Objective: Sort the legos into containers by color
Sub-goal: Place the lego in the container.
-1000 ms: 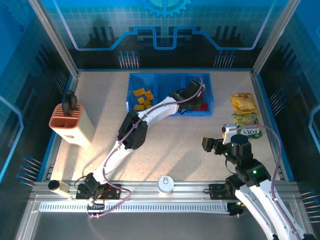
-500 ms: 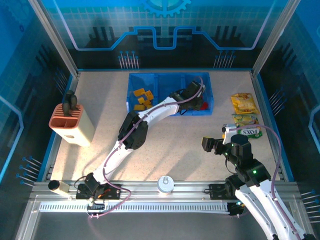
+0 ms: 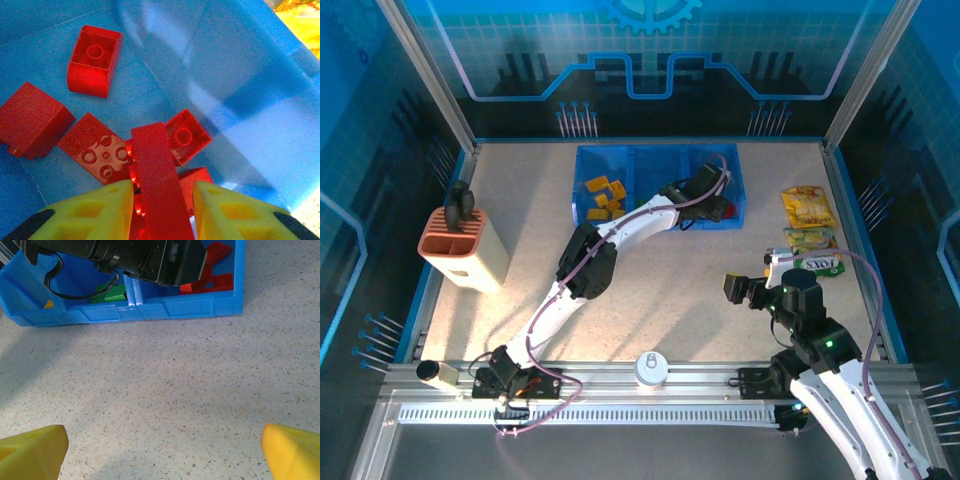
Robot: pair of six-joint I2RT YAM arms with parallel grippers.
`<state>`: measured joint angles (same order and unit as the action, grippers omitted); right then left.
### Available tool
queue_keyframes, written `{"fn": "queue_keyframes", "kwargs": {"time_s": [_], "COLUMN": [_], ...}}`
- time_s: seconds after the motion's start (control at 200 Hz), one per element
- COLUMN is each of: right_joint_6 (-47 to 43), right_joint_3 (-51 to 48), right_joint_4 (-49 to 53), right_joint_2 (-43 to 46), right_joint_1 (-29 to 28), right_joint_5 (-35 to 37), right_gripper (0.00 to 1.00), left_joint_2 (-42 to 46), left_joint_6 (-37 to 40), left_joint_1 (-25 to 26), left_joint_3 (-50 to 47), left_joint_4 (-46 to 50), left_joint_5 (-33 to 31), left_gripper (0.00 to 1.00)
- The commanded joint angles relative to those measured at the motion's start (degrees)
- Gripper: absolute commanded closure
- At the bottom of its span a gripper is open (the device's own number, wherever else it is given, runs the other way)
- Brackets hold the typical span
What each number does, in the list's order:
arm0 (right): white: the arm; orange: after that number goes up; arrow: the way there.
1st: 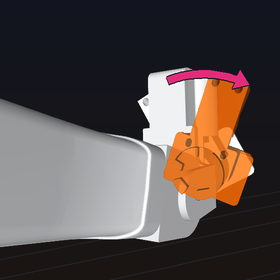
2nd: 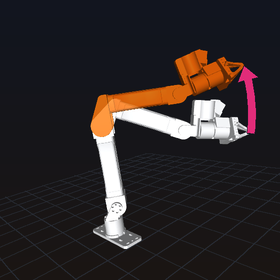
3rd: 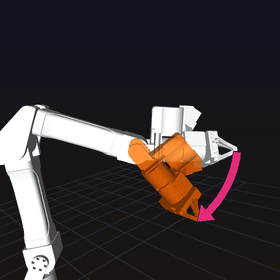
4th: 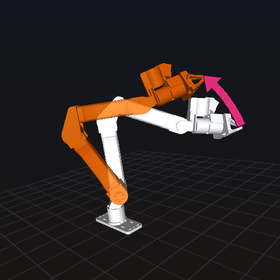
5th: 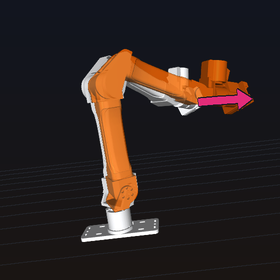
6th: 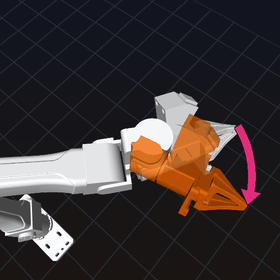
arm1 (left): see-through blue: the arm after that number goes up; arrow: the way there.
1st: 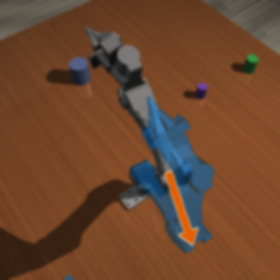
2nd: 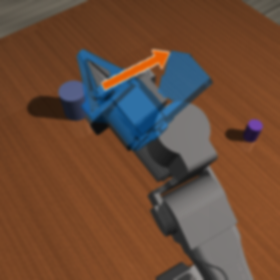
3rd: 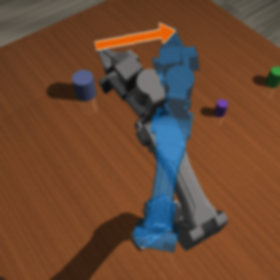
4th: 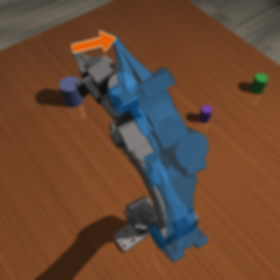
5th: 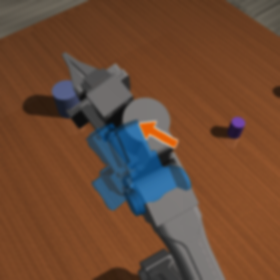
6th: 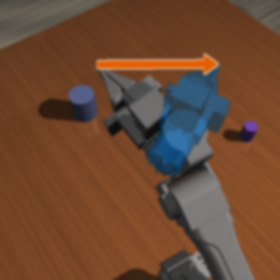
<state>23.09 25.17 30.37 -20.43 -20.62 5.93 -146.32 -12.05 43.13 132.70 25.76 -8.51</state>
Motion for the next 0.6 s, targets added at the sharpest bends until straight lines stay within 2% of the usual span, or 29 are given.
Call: {"fn": "queue_keyframes", "kwargs": {"time_s": [0.0,0.065,0.205,0.485,0.595], "right_joint_6": [0.6,0.6,0.7,0.8,0.7], "right_joint_3": [-0.1,0.0,0.0,0.3,0.6], "right_joint_4": [-0.7,-0.7,-0.8,-0.4,-0.3], "right_joint_2": [0.5,0.5,0.5,0.6,0.6], "right_joint_1": [-1.0,-1.0,-1.0,-1.0,-1.0], "right_joint_5": [0.5,0.5,0.5,0.4,0.4], "right_gripper": [0.0,0.0,0.0,0.0,0.0], "left_joint_2": [-1.7,-1.5,-0.4,3.0,4.4], "left_joint_6": [-0.6,-0.7,-0.7,-0.4,-0.3], "left_joint_1": [-0.6,-0.6,-0.5,0.0,0.2], "left_joint_3": [0.5,0.5,0.0,-1.8,-2.7], "left_joint_4": [2.9,2.7,2.2,0.9,0.4], "left_joint_5": [-0.3,-0.3,-0.2,-0.3,-0.3], "left_gripper": [0.62,0.59,0.44,0.22,0.18]}}
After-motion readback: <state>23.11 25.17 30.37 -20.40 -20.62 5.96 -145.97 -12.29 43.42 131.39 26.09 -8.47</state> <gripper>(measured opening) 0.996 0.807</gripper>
